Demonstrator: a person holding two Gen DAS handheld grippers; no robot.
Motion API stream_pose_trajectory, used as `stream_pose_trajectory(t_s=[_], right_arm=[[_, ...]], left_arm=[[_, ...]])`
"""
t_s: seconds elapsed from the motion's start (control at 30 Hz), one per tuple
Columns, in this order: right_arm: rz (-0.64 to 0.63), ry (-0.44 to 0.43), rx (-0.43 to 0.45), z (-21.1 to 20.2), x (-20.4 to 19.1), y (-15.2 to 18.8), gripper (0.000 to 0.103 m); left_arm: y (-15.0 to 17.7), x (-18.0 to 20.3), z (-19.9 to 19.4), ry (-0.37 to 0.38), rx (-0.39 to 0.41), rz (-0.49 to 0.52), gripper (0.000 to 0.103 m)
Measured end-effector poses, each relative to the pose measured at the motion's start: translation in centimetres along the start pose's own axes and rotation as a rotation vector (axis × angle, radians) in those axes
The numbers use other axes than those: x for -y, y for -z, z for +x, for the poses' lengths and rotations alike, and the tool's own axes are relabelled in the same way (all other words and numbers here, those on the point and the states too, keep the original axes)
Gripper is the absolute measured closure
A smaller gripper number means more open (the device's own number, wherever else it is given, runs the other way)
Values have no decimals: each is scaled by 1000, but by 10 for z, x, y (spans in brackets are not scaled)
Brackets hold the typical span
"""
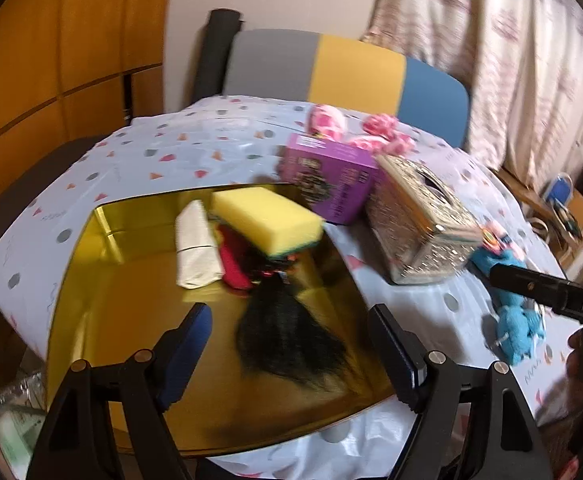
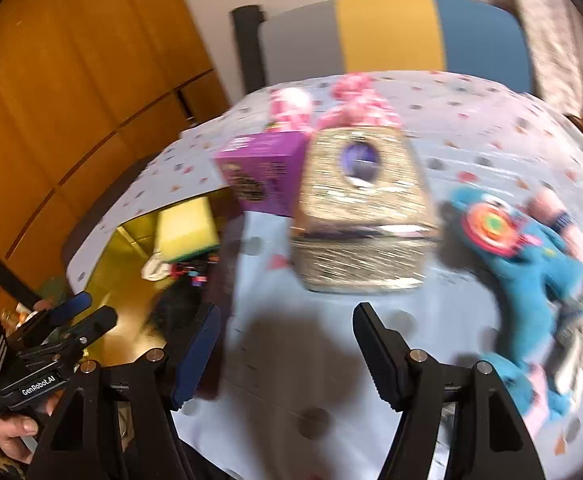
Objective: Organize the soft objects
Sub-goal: 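Lower the yellow-green sponge into the gold tray and open the right tool, then move both tools from the tray toward the blue plush toys on the table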
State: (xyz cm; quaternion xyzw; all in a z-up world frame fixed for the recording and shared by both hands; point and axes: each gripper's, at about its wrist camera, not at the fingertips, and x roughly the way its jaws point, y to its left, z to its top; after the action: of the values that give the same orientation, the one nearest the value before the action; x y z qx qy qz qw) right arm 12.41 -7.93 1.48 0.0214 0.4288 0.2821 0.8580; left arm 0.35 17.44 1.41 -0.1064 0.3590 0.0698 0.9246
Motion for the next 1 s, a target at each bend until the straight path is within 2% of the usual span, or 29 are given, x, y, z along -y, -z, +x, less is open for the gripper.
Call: stream_pose_trajectory(t_s=[0.13, 0.6, 0.77, 0.87, 1.0], right_arm=[[72, 71, 36, -26, 37, 11, 33], [428, 315, 200, -107, 156, 52, 33], [586, 323, 259, -122, 191, 70, 33], [628, 318, 278, -125, 202, 80, 33], [666, 269, 324, -131, 209, 86, 33]], left_arm=[[2, 24, 4, 28, -17, 62, 18], [6, 94, 18, 127, -50, 213, 18], [11, 124, 26, 185, -81, 274, 18], [15, 145, 30, 233, -89, 322, 18], [21, 178, 38, 308, -122, 389, 18]])
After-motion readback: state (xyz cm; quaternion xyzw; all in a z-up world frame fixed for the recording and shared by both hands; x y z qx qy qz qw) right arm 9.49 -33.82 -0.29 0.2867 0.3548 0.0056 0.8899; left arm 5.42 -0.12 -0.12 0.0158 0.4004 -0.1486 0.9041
